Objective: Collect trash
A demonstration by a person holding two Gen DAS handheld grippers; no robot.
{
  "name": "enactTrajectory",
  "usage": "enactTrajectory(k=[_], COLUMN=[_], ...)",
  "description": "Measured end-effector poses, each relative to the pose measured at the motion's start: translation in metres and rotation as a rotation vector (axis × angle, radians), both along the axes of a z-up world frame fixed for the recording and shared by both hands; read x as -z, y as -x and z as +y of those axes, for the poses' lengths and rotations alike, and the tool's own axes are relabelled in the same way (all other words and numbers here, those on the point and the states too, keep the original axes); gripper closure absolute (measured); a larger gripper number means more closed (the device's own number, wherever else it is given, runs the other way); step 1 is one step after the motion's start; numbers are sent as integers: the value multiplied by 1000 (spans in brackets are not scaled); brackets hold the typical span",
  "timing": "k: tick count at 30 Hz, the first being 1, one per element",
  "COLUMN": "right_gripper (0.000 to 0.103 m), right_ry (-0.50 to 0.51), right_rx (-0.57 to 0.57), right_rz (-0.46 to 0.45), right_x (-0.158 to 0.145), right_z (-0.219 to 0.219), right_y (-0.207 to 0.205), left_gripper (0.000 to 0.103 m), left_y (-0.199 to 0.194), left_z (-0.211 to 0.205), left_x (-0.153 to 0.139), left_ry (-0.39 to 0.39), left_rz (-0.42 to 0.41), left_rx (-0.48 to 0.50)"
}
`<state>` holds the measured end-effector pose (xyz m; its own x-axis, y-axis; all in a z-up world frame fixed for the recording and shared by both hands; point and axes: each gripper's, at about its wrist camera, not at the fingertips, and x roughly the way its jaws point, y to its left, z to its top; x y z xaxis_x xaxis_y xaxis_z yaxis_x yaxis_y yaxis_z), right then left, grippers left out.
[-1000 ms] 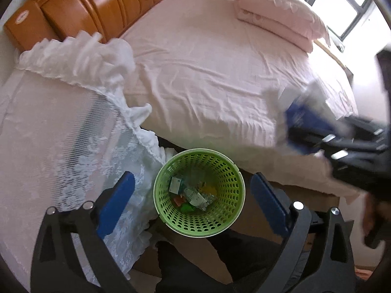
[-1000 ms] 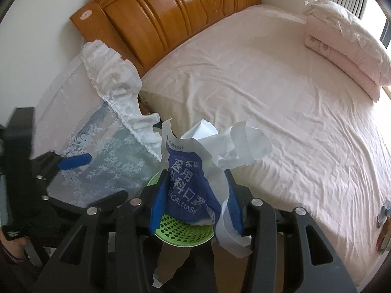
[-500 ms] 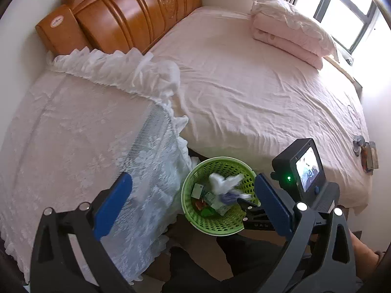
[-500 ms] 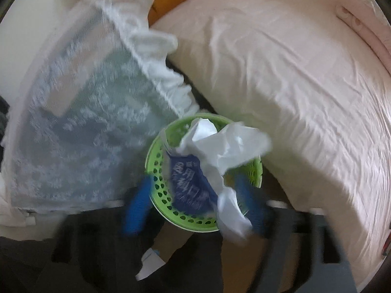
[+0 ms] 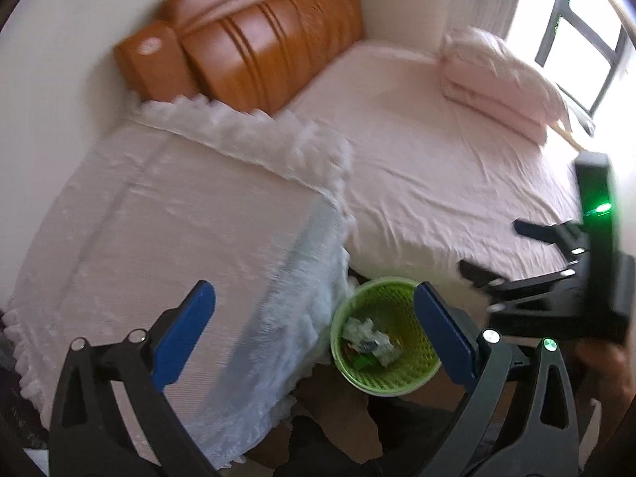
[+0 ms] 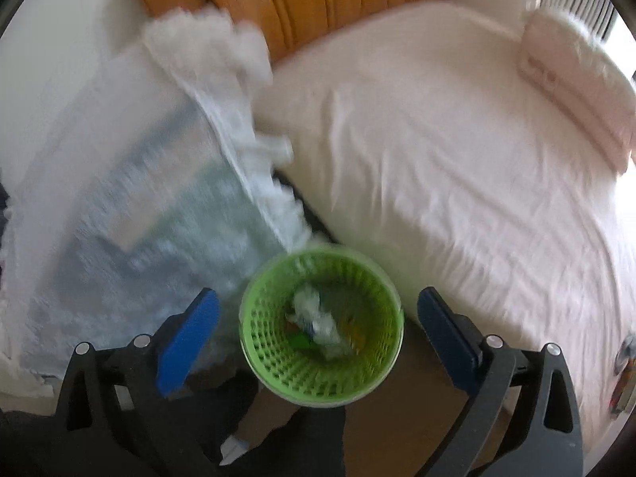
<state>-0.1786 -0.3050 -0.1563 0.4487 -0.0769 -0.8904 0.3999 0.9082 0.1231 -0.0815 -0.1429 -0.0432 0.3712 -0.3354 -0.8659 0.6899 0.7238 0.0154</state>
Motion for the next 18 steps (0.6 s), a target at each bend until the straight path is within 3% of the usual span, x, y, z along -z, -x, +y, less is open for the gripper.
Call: enactTrajectory(k=[5, 11, 18], right_gripper=[2, 2, 2], right_ry=[117, 136, 118], right_rx=[-49, -139, -289], right_rz=[-121, -283, -369], right_x=[-81, -154, -192], right_z=[9, 34, 72], right_y=[-16, -35, -63], left_gripper=[7, 7, 7], left_y=[-20, -40, -51], left_z=[38, 84, 126], left_x=[-39, -77, -100], left_ry=[61, 90, 123], left_rz=[-62, -155, -197], left_rx=[-132, -315, -478])
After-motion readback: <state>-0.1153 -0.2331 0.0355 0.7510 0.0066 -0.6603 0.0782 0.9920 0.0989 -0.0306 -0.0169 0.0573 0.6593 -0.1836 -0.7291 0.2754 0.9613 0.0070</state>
